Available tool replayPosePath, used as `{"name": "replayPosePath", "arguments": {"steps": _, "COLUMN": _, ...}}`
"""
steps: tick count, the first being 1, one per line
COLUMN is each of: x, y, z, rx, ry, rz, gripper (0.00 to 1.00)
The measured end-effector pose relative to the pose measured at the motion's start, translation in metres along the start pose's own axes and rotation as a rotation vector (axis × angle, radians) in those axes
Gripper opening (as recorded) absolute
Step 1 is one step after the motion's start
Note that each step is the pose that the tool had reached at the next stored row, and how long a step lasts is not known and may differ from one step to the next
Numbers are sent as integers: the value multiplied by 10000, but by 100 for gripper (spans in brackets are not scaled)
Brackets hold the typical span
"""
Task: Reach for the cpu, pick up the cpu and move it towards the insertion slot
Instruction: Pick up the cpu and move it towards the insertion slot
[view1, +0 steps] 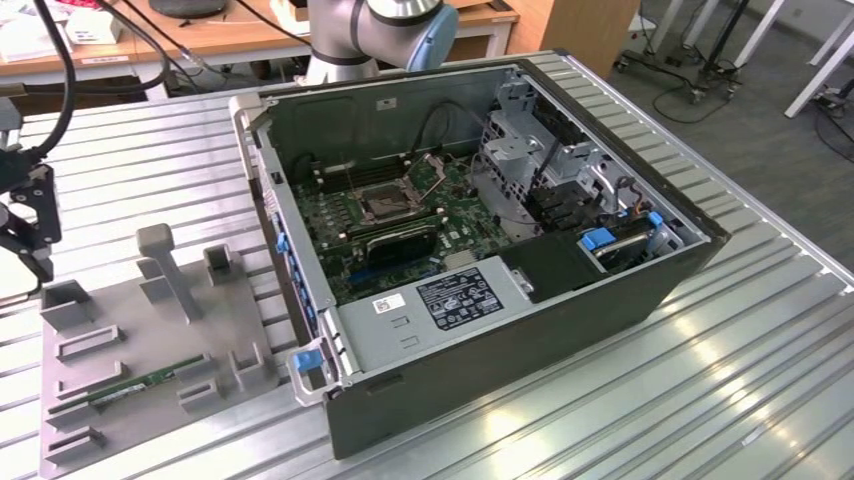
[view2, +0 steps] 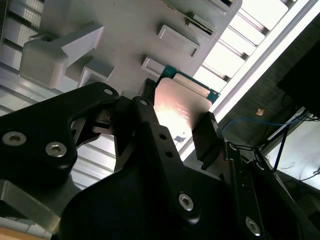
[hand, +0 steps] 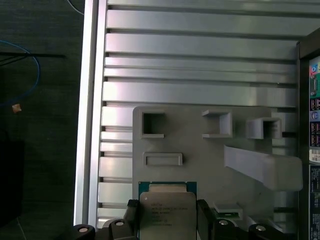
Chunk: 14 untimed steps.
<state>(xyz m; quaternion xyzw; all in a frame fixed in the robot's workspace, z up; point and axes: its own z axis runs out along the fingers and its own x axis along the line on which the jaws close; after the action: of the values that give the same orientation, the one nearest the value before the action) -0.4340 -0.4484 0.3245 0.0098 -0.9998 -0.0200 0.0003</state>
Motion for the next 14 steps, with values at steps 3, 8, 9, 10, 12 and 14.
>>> {"name": "replayPosePath", "arguments": {"steps": 3, "x": 0, "y": 0, "z": -1, "rx": -1, "ry": -1, "rz": 0, "gripper": 54}}
{"name": "replayPosePath", "arguments": {"steps": 8, "x": 0, "y": 0, "z": -6, "rx": 1, "ry": 2, "rz": 0, "gripper": 54}}
{"name": "replayPosePath", "arguments": {"steps": 9, "x": 0, "y": 0, "z": -7, "rx": 1, "ry": 2, "rz": 1, "gripper": 54}}
{"name": "replayPosePath", "arguments": {"steps": 10, "x": 0, "y": 1, "z": -9, "rx": 2, "ry": 3, "rz": 0, "gripper": 54}}
{"name": "replayPosePath", "arguments": {"steps": 12, "x": 0, "y": 1, "z": -16, "rx": 1, "ry": 2, "rz": 1, "gripper": 54}}
{"name": "replayPosePath", "arguments": {"steps": 14, "x": 0, "y": 1, "z": -17, "rx": 1, "ry": 1, "rz": 0, "gripper": 54}}
